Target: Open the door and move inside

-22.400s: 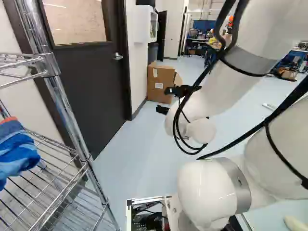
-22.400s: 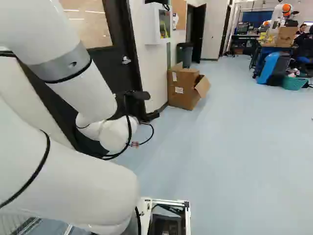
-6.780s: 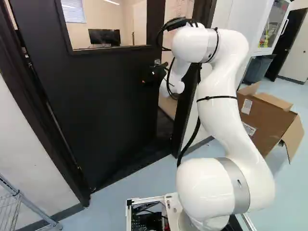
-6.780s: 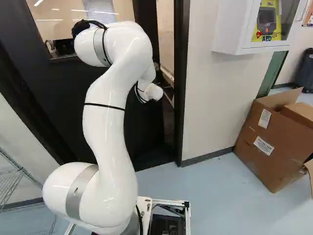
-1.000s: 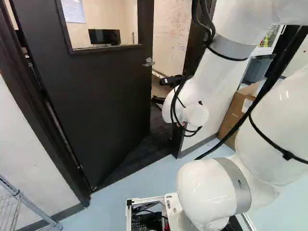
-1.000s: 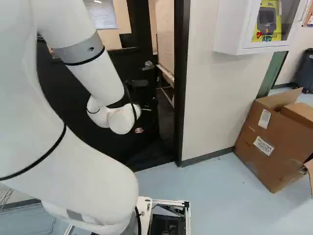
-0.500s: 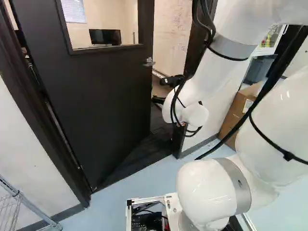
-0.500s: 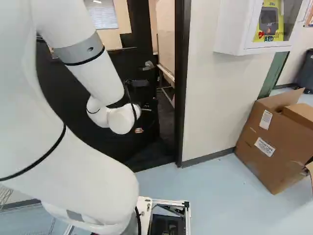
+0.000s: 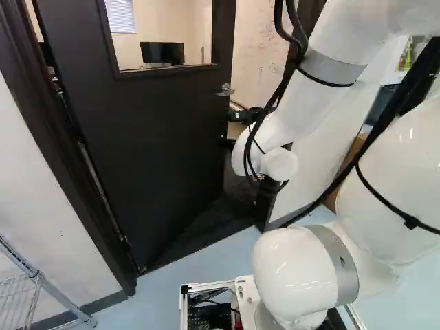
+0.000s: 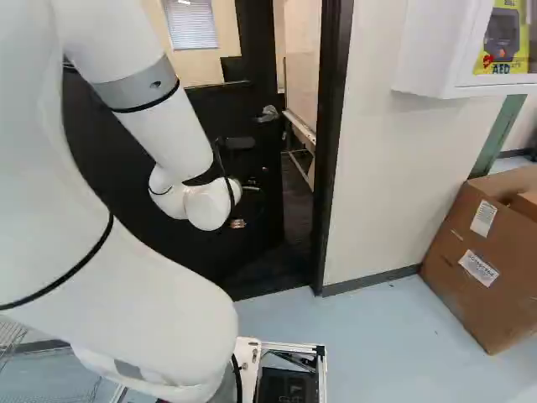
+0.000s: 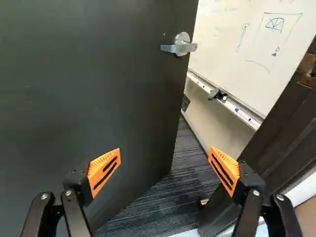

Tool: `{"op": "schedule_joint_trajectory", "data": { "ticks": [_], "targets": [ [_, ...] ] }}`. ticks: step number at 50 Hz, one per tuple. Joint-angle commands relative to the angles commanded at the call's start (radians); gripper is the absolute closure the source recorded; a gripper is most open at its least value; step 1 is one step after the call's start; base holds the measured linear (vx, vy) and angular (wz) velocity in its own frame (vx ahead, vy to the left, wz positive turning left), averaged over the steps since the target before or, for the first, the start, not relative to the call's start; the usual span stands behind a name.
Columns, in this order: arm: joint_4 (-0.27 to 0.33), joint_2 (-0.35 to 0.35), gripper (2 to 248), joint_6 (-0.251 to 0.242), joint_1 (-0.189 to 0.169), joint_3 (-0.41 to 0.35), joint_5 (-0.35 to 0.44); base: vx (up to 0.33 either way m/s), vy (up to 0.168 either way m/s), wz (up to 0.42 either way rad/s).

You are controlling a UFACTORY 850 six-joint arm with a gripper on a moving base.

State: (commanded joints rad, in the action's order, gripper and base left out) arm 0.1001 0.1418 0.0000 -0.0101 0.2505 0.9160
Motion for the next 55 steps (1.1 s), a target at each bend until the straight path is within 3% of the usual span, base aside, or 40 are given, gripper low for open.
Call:
{"op": "schedule_joint_trajectory", "data": {
  "ticks": [55],
  "targets": [
    [0.0, 0.0, 3, 0.0, 0.0, 0.0, 0.0, 0.069, 0.076, 0.141]
  ]
}}
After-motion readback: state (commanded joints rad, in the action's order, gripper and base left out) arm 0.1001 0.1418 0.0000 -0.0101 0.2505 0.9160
